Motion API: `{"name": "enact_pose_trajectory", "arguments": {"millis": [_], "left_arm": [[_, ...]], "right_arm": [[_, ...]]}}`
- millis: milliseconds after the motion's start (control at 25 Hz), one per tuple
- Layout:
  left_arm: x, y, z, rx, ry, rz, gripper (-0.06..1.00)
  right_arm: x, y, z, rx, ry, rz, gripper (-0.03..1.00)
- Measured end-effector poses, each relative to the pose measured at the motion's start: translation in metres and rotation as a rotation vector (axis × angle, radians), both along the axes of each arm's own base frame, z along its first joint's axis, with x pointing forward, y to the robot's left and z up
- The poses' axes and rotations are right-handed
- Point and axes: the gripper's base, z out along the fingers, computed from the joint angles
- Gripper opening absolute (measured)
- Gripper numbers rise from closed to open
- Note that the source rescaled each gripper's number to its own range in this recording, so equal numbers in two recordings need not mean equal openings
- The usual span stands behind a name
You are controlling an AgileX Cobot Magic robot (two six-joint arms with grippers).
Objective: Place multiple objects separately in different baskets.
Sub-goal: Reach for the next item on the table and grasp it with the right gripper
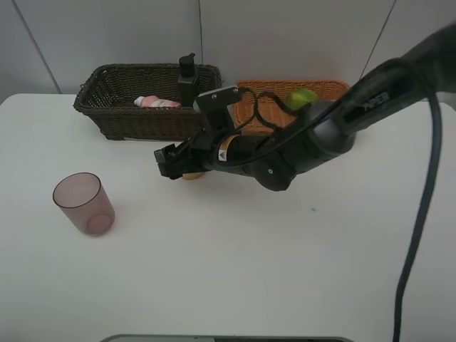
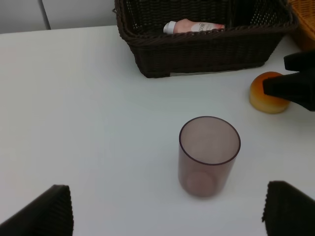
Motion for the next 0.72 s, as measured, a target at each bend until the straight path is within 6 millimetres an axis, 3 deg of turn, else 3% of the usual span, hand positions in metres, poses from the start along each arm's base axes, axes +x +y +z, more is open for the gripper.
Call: {"name": "enact_pose_trajectory", "arguments": {"millis": [720], "left_arm": [[0.000,0.000,0.000,0.001,0.000,0.000,1.00]], "right_arm": [[0.004,-0.004,-0.020,-0.018,-0.020,0.007,0.77]]}}
